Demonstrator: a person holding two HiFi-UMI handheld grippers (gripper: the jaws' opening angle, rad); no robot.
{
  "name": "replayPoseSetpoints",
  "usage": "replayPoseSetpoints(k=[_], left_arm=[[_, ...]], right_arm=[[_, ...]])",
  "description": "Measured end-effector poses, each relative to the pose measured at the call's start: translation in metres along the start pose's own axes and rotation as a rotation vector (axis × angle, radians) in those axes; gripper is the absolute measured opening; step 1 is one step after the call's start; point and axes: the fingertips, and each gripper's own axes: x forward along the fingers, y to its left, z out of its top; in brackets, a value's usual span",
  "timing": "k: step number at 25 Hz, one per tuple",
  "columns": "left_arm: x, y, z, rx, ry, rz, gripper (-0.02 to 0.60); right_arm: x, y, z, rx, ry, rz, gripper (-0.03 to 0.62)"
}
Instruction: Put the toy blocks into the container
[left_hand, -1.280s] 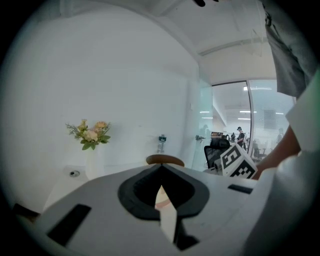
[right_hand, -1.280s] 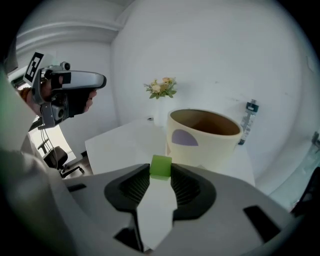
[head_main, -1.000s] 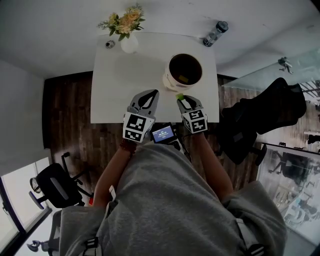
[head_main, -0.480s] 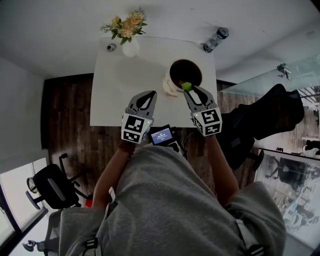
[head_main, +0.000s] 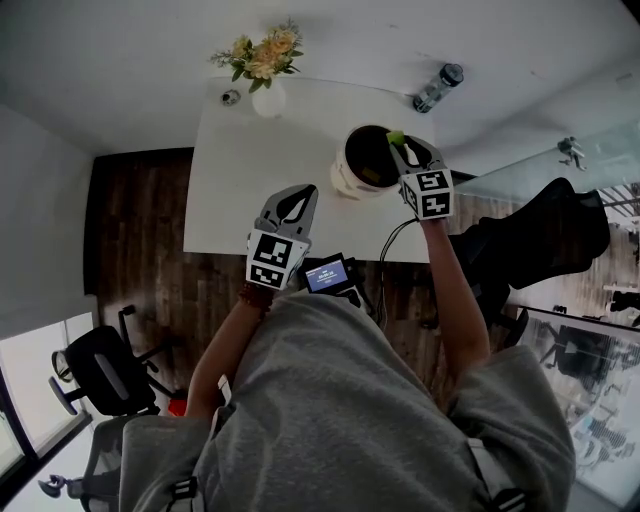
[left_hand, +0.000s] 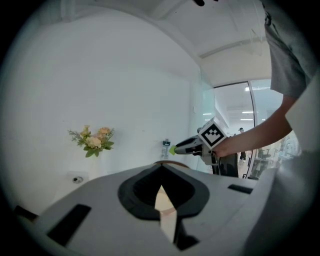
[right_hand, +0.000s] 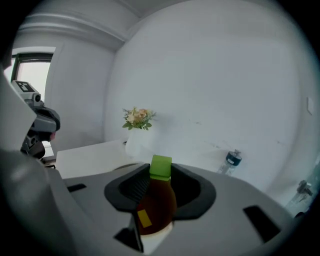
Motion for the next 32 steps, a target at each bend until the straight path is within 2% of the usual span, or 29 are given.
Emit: replayPoseSetpoints(k=[11, 18, 20, 24, 32], left_arm=[[0.002, 0.008, -0.001, -0.006, 0.007, 0.027, 0.006], [0.008, 0.007, 0.000, -0.005, 0.012, 0.023, 0.006], [0.009, 0.006, 0.000, -0.004, 0.012, 0.021, 0.006], [0.011, 0.006, 0.003, -0.004, 0.004, 0.022, 0.006], [0.008, 0.003, 0.022, 0.030, -0.048, 0.027, 0.006]], right_arm=[[0.030, -0.006, -0.032, 0.021, 0.094, 0.021, 0.133], [0.034, -0.009, -0.041, 0.015, 0.101, 0.010, 0.140], [0.033, -0.008, -0.039, 0.026, 0.091, 0.018, 0.161], [0.017, -0.002, -0.020, 0.032, 0.017, 0.029, 0.160], [-0.045, 0.030, 0.043, 0.059, -0.243, 0.037, 0.130]])
